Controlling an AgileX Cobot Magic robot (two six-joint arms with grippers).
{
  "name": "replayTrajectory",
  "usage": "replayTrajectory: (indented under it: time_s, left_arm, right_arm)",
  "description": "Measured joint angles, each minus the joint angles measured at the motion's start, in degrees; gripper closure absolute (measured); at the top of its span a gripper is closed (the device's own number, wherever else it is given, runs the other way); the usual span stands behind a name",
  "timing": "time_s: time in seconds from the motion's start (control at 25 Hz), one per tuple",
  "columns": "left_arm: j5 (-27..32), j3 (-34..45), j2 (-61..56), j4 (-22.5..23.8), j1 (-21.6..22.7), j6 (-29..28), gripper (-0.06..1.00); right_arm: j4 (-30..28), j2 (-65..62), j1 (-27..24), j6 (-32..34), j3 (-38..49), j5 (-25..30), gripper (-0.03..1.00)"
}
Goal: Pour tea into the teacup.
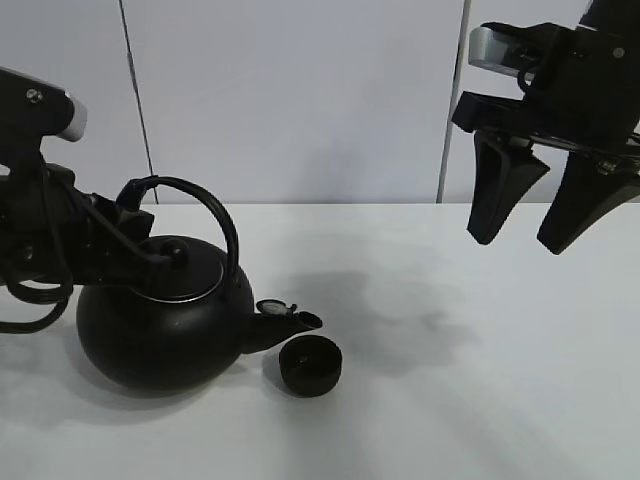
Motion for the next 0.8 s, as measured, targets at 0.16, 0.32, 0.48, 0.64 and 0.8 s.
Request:
replayTrajectory:
  time_s: [0.16, 0.32, 0.48, 0.64, 0.8]
  left_arm:
    - [0.0, 0.0, 0.0, 0.1, 0.0, 0.8, 0.81]
    - [0.0, 0.0, 0.0, 0.1, 0.0, 1.1, 0.81]
    - [0.0, -0.2, 0.0, 0.8, 0.0, 1.2, 0.81]
    - [0.9, -1.8, 0.0, 1.0, 0.0, 1.3, 0.81]
    - [1.8, -2.7, 0.0, 1.0, 0.0, 1.3, 0.81]
  right_arm:
    - [0.0, 0.0, 0.0, 0.0, 0.0, 0.0, 0.52]
    - [0.0, 0.0, 0.0, 0.0, 0.0, 0.0, 0.52]
    - [0.1, 0.0, 0.0, 0.0, 0.0, -0.2, 0.52]
    - [0.1, 0.0, 0.0, 0.0, 0.0, -0.2, 0.52]
    - [0.1, 0.0, 0.0, 0.0, 0.0, -0.2, 0.52]
